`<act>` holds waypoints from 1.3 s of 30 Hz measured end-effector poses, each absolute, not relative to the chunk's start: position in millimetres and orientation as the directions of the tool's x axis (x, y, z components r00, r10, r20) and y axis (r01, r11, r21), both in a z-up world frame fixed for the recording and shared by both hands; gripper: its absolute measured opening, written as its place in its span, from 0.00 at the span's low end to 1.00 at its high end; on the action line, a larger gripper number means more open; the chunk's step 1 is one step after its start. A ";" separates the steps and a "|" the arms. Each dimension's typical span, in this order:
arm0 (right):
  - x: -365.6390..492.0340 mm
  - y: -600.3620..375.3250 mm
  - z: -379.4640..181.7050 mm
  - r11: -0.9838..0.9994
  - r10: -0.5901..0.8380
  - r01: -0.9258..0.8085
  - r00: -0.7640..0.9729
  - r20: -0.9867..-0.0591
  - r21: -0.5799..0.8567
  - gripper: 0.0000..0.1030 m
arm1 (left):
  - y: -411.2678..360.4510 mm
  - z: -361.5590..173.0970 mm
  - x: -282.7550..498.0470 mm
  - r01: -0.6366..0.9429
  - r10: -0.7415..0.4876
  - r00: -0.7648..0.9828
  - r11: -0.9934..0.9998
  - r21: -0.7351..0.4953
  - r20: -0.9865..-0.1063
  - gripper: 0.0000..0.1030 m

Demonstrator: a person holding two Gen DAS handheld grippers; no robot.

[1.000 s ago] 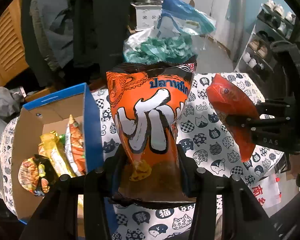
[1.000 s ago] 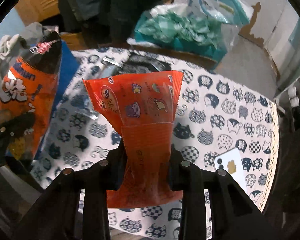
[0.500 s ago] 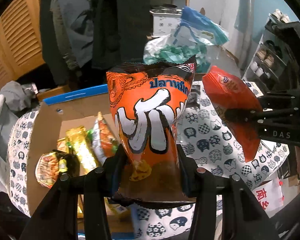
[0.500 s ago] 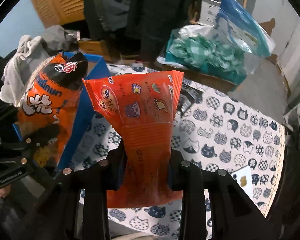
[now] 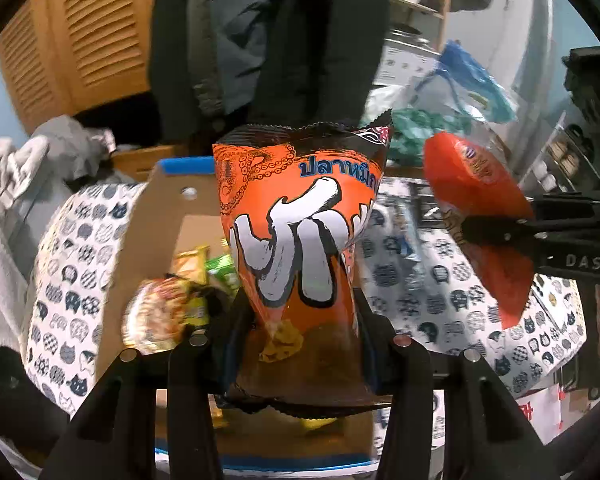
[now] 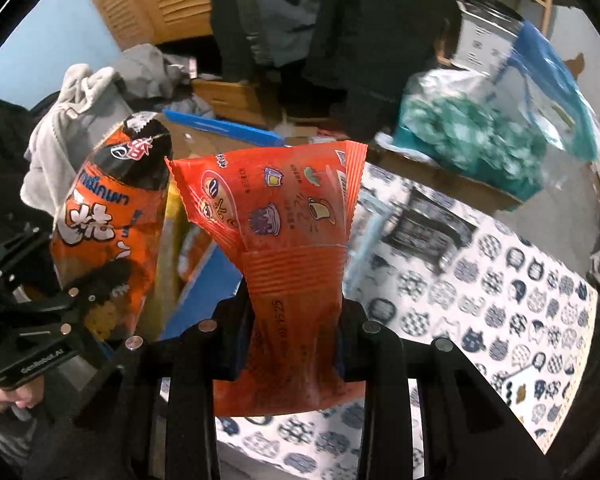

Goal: Organize snacks
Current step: 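Carry both bags over the box and release them inside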

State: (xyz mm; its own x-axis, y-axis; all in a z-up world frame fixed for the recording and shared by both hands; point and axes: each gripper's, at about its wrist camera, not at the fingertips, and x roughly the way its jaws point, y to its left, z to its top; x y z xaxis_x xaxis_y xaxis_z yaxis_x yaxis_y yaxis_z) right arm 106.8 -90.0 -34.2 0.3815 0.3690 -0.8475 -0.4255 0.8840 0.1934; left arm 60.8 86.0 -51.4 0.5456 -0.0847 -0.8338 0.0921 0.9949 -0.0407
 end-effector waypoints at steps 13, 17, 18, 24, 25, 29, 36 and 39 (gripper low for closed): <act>128.4 -7.6 -33.0 0.843 0.421 -0.487 0.330 -0.845 0.230 0.30 | 161.9 -72.3 65.5 -0.050 -0.033 0.516 0.996 -0.068 -0.856 0.47; 129.7 20.3 -37.9 0.824 0.436 -0.514 0.311 -0.845 0.237 0.30 | 173.7 -78.1 66.2 -0.072 -0.003 0.512 0.996 -0.046 -0.859 0.47; 129.5 26.7 -40.2 0.822 0.435 -0.519 0.304 -0.848 0.235 0.30 | 176.3 -80.4 66.6 -0.080 0.005 0.508 0.996 -0.041 -0.861 0.47; 129.9 52.2 -52.8 0.812 0.423 -0.538 0.277 -0.863 0.225 0.30 | 184.9 -89.3 68.1 -0.094 -0.011 0.488 0.993 -0.066 -0.873 0.47; 129.9 56.0 -55.8 0.811 0.420 -0.541 0.270 -0.866 0.224 0.30 | 184.9 -89.2 68.0 -0.092 -0.011 0.488 0.994 -0.064 -0.873 0.47; 130.4 64.1 -67.7 0.812 0.408 -0.538 0.249 -0.878 0.225 0.30 | 183.5 -89.2 67.5 -0.092 -0.001 0.486 0.994 -0.052 -0.874 0.48; 129.3 63.6 -75.5 0.807 0.403 -0.548 0.243 -0.882 0.218 0.31 | 179.5 -90.9 66.5 -0.090 0.018 0.487 0.995 -0.029 -0.873 0.50; 128.4 61.0 -74.8 0.800 0.421 -0.550 0.233 -0.877 0.239 0.37 | 176.5 -88.6 65.7 -0.085 0.021 0.488 0.996 -0.024 -0.873 0.52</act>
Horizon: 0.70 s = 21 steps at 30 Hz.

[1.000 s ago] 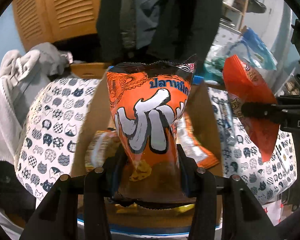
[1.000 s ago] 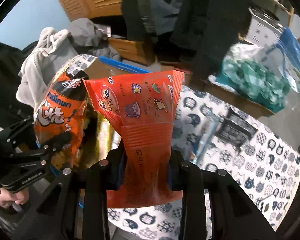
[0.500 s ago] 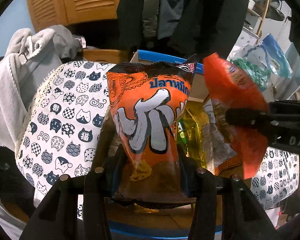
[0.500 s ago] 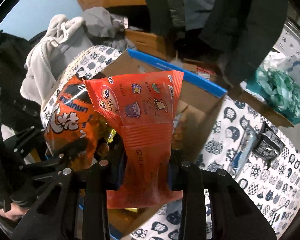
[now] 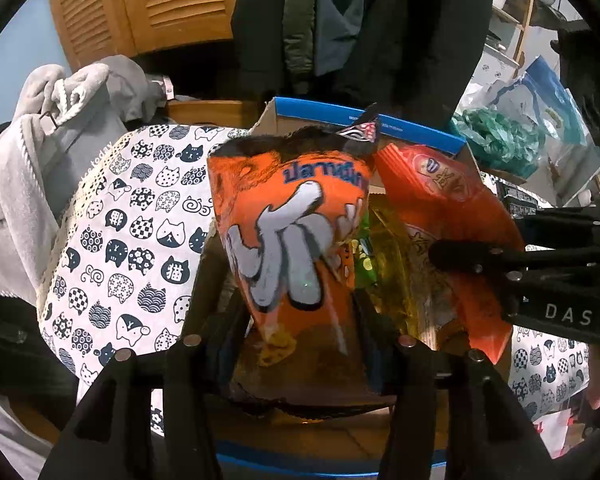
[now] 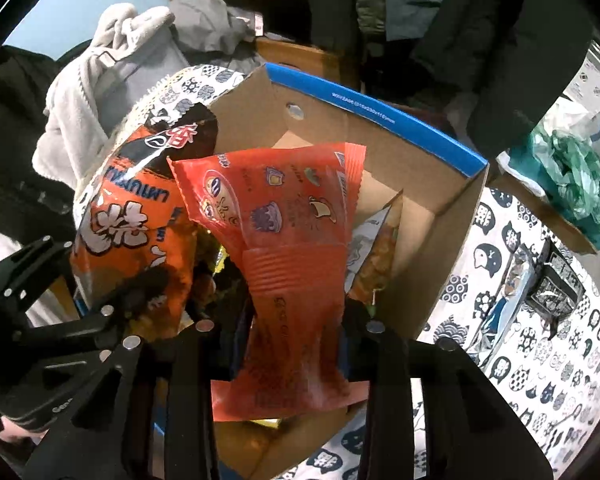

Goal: Organize snacks
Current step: 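Carry both bags over the box and release them inside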

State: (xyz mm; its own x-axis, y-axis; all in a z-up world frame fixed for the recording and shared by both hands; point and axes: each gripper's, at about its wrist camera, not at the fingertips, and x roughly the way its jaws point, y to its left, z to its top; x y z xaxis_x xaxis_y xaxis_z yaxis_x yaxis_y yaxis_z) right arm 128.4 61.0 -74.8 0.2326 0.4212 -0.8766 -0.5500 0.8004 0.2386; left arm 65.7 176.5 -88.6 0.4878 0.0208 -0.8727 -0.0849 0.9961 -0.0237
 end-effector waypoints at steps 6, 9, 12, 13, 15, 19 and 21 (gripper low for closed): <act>127.2 48.9 -66.1 0.799 0.454 -0.536 0.242 -0.858 0.272 0.53 | 170.6 -75.8 60.9 -0.069 0.021 0.525 0.997 -0.019 -0.851 0.67; 124.2 40.2 -56.1 0.801 0.466 -0.532 0.265 -0.844 0.276 0.61 | 165.2 -69.5 59.4 -0.057 0.018 0.538 0.998 -0.015 -0.843 0.70; 120.3 26.7 -46.9 0.810 0.470 -0.518 0.293 -0.833 0.275 0.61 | 159.6 -66.0 57.7 -0.041 0.005 0.550 0.999 -0.021 -0.835 0.71; 119.0 22.1 -44.6 0.813 0.469 -0.514 0.300 -0.831 0.273 0.63 | 157.5 -65.3 57.5 -0.036 0.000 0.551 0.999 -0.023 -0.834 0.71; 116.9 14.4 -41.4 0.820 0.458 -0.510 0.315 -0.831 0.259 0.67 | 152.2 -64.3 57.4 -0.024 -0.008 0.552 0.999 -0.025 -0.834 0.72; 112.1 -7.2 -39.2 0.835 0.432 -0.502 0.344 -0.834 0.226 0.67 | 142.0 -62.9 57.9 -0.011 -0.014 0.550 1.000 -0.024 -0.835 0.72; 110.4 -18.6 -40.6 0.843 0.420 -0.493 0.353 -0.836 0.216 0.67 | 135.6 -61.1 57.7 0.001 -0.025 0.553 1.000 -0.029 -0.833 0.73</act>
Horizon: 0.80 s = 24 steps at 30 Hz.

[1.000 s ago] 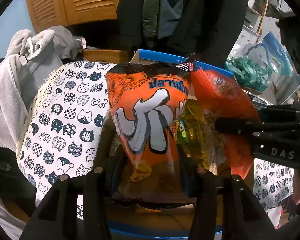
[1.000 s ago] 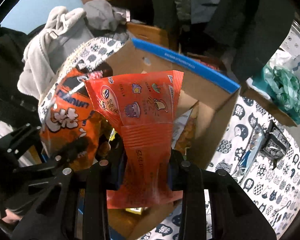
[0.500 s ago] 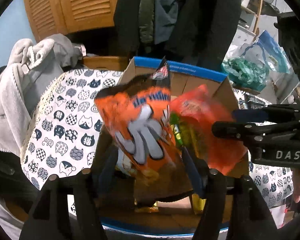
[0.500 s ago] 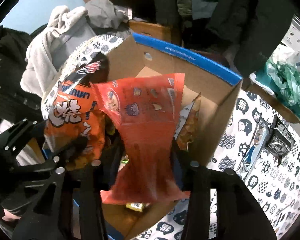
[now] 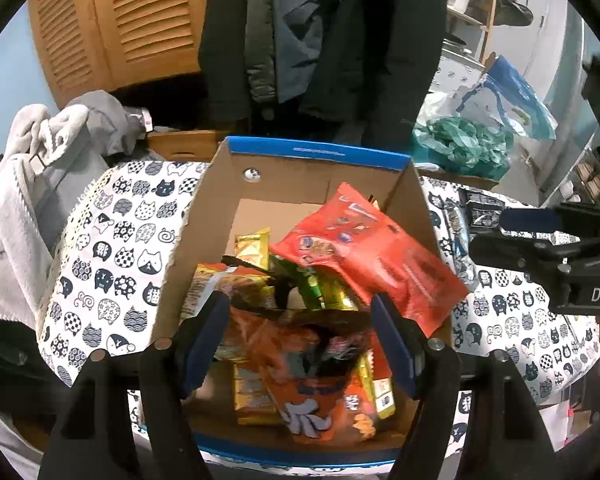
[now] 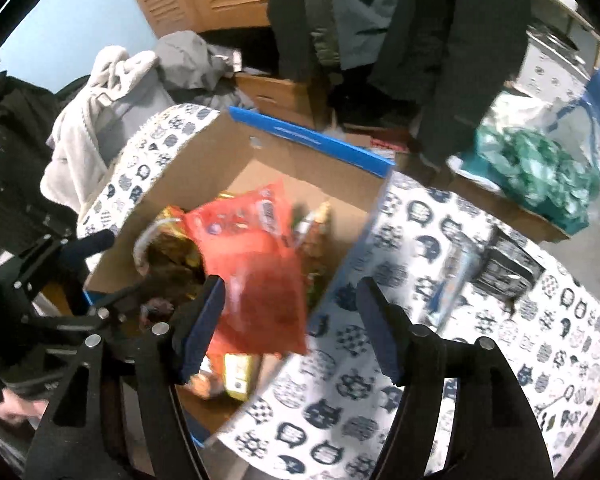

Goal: Organize snacks
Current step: 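Carry both bags over the box and release them inside, then move both open tools back to the last snacks on the cloth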

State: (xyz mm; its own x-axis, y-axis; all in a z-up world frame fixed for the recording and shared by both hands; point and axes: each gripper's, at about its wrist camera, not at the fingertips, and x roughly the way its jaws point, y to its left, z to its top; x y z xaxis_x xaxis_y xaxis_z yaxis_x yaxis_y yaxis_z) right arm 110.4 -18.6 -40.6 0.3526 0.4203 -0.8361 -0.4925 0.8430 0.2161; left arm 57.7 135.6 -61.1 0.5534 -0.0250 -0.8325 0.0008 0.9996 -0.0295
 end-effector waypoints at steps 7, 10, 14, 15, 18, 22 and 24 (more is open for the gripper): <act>106.5 -64.1 -48.2 0.869 0.379 -0.460 0.378 -0.845 0.184 0.70 | 105.4 -56.5 58.3 0.059 -0.073 0.551 0.997 -0.048 -0.831 0.75; 108.2 -88.7 -50.0 0.882 0.373 -0.430 0.388 -0.843 0.192 0.71 | 87.8 -53.8 59.6 0.087 -0.082 0.554 0.995 -0.040 -0.829 0.75; 109.1 -117.2 -49.9 0.898 0.364 -0.393 0.406 -0.838 0.199 0.71 | 61.8 -53.2 62.2 0.137 -0.100 0.549 0.990 -0.028 -0.830 0.75; 109.2 -124.1 -49.8 0.901 0.362 -0.385 0.412 -0.836 0.200 0.71 | 54.4 -53.9 63.4 0.151 -0.104 0.545 0.988 -0.024 -0.832 0.75; 108.9 -146.2 -50.0 0.911 0.351 -0.360 0.428 -0.833 0.199 0.73 | 36.8 -57.0 67.1 0.183 -0.128 0.521 0.982 -0.035 -0.844 0.75; 110.3 -173.3 -54.3 0.920 0.341 -0.337 0.437 -0.832 0.200 0.74 | 17.2 -61.2 72.3 0.210 -0.143 0.494 0.977 -0.042 -0.858 0.76; 111.5 -185.2 -57.9 0.922 0.338 -0.330 0.435 -0.834 0.202 0.74 | 10.5 -61.5 74.9 0.215 -0.145 0.490 0.976 -0.042 -0.859 0.75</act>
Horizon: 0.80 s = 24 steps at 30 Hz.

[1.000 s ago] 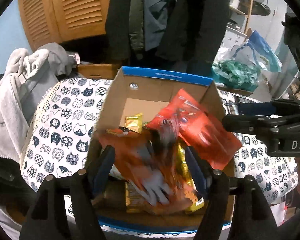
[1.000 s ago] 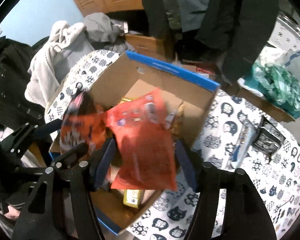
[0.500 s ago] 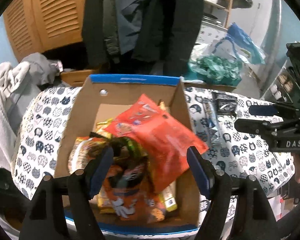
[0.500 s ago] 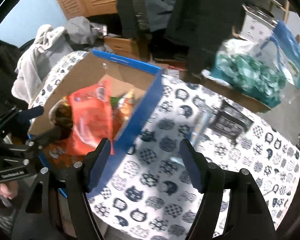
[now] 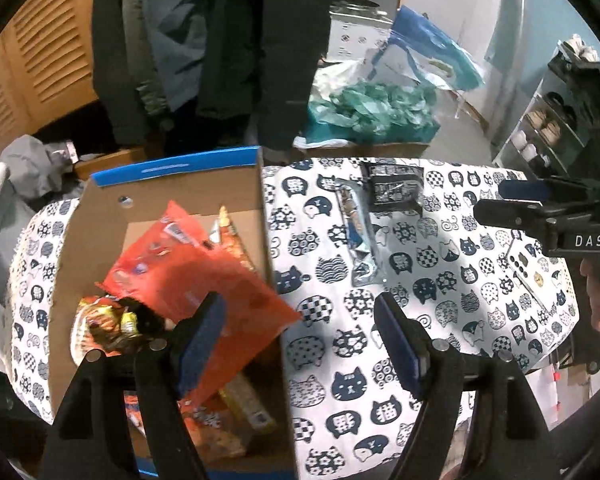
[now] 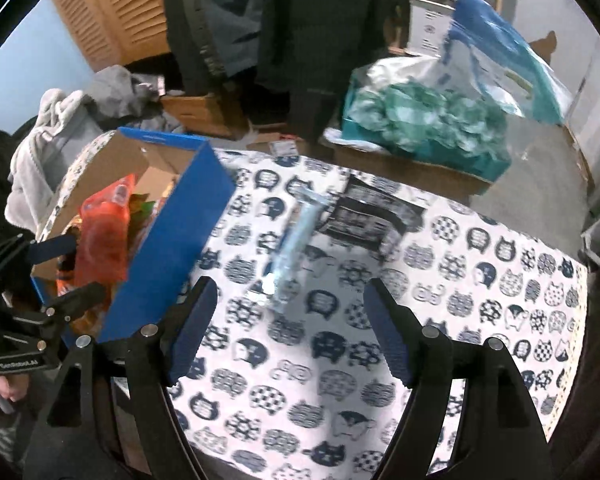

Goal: Organize snacks
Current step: 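Move both open tools back to the last snacks on the cloth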

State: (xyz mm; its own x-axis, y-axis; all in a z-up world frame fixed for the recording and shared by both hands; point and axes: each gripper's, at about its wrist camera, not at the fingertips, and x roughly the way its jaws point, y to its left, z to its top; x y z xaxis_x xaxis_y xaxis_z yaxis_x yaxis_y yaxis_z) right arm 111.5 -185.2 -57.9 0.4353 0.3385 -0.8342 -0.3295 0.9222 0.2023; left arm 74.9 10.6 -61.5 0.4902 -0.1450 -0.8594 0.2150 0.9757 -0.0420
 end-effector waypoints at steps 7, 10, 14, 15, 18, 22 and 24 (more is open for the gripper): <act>117.4 -208.8 -69.3 0.917 0.354 -0.331 0.418 -0.836 0.222 0.75 | -9.4 -67.4 89.7 0.230 -0.149 0.465 0.972 -0.044 -0.873 0.76; 125.2 -210.7 -73.9 0.913 0.340 -0.357 0.404 -0.849 0.195 0.75 | -19.1 -71.3 100.1 0.241 -0.162 0.448 0.969 -0.055 -0.879 0.76; 138.1 -206.9 -77.6 0.891 0.291 -0.443 0.396 -0.871 0.097 0.75 | -33.7 -79.2 125.0 0.254 -0.161 0.430 0.966 -0.052 -0.888 0.76; 142.0 -206.3 -78.0 0.883 0.289 -0.463 0.397 -0.871 0.083 0.75 | -37.0 -82.3 132.4 0.257 -0.161 0.425 0.965 -0.052 -0.891 0.76; 156.3 -204.6 -82.0 0.859 0.287 -0.509 0.392 -0.874 0.054 0.75 | -45.1 -93.0 152.9 0.267 -0.153 0.402 0.963 -0.044 -0.903 0.76; 182.5 -199.1 -97.5 0.821 0.269 -0.571 0.378 -0.886 0.006 0.75 | -50.5 -107.0 174.8 0.249 -0.160 0.355 0.966 -0.073 -0.921 0.76; 197.2 -196.7 -110.1 0.797 0.268 -0.604 0.359 -0.894 -0.004 0.75 | -56.8 -115.1 185.4 0.253 -0.154 0.340 0.965 -0.067 -0.928 0.76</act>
State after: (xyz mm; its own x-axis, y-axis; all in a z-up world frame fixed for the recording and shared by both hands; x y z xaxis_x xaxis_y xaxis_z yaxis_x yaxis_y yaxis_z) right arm 197.2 -196.7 -110.1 0.3588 0.2678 -0.8942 -0.6044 0.7967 -0.0039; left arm 185.4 -56.8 -115.1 0.3403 -0.1538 -0.9276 0.2530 0.9651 -0.0672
